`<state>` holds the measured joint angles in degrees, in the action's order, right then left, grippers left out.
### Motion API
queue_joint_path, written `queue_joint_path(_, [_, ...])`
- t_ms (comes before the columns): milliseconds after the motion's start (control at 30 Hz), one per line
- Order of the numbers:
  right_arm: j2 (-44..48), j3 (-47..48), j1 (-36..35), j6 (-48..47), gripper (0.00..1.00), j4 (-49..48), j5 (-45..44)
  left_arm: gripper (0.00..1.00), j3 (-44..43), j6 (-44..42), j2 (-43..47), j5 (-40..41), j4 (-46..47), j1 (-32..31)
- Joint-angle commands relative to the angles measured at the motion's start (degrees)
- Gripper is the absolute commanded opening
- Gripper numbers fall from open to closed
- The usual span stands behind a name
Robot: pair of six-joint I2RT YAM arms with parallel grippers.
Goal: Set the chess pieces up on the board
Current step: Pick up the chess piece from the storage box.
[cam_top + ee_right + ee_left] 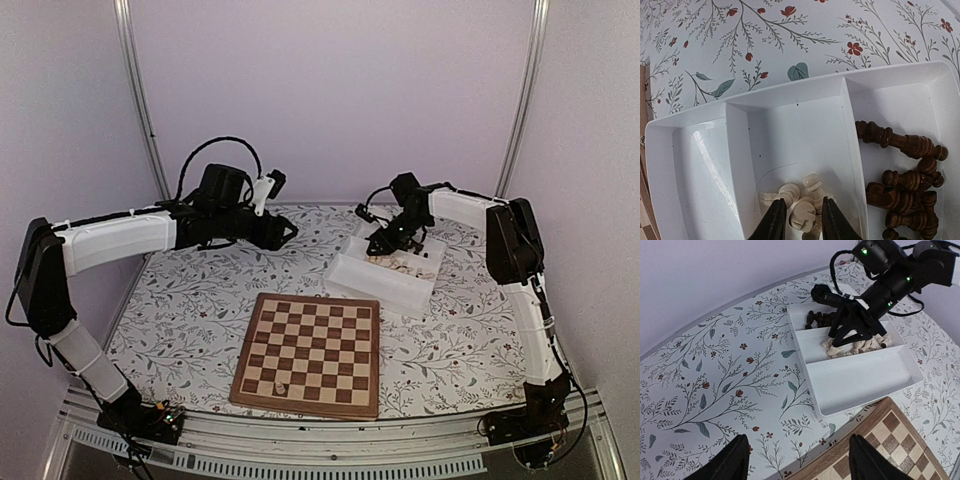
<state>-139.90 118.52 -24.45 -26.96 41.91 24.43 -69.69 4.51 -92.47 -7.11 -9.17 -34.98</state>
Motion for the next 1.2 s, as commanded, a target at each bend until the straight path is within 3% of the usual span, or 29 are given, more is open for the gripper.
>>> queue_joint_path(0, [2.4,-2.3,-0.2,0.0,0.27,1.2,-0.2,0.70,-1.2,-0.4,1.1,-0.9,0.4,-0.3])
queue_joint_path(433, [4.7,-3.8,0.2,0.2,0.04,1.0,0.4,0.71,-1.5,-0.4,0.6,-1.3,-0.1,-0.4])
queue_joint_path(833, [16.7,-9.7,0.1,0.6,0.02,0.3,1.4,0.71,-1.8,-0.7,0.0,-0.9,-0.5,-0.4])
queue_joint_path(1167, [26.0,-19.3,-3.7,-0.9,0.02,1.2,8.7,0.71,-1.9,-1.5,-0.6,1.0,-0.8,-0.3])
